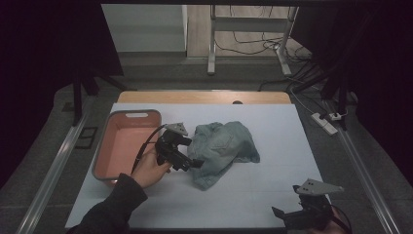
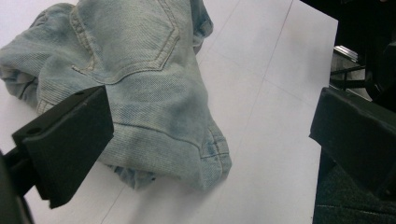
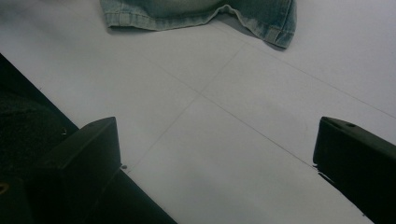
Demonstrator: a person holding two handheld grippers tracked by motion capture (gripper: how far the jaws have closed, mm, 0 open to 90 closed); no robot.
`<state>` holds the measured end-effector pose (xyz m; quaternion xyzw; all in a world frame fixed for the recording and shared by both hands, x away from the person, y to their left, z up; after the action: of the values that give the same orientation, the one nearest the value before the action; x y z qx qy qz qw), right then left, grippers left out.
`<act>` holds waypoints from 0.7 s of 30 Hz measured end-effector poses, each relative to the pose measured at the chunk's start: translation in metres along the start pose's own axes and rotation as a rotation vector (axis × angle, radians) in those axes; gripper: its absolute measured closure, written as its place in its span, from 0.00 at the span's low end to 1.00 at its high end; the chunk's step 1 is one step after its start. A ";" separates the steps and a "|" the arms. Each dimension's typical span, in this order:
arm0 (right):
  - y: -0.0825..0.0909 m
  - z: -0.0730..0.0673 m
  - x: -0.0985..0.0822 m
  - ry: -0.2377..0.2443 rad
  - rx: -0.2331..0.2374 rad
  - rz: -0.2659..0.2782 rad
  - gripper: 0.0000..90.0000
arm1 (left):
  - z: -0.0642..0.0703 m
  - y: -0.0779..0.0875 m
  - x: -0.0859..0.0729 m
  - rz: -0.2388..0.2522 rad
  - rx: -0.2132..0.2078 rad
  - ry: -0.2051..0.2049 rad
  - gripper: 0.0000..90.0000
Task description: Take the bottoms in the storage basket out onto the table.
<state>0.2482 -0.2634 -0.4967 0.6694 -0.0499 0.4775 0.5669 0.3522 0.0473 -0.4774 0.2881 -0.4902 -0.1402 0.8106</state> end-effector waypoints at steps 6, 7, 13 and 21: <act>0.000 0.000 0.000 0.001 -0.001 -0.001 0.01 | 0.002 0.005 -0.003 0.006 0.011 -0.006 0.00; 0.000 0.000 0.000 0.001 -0.001 -0.001 0.01 | 0.002 0.006 -0.004 0.007 0.012 -0.007 0.00; 0.000 0.000 0.000 0.004 -0.003 -0.002 0.01 | 0.003 0.010 -0.007 0.015 0.023 -0.005 0.00; 0.000 0.000 0.000 0.007 -0.006 -0.004 0.01 | 0.005 0.016 -0.011 0.030 0.032 0.008 0.00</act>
<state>0.2481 -0.2634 -0.4970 0.6661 -0.0477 0.4785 0.5701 0.3415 0.0644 -0.4740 0.2942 -0.4934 -0.1193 0.8098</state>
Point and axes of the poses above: each handheld gripper's, and its own axes: y roughly backward along the jaws, x roughly out of its top, z roughly to its right, the point moved 8 cm from there along -y, roughly forward along the jaws, and after that the axes turned 9 degrees about -x, right-handed, at the moved point
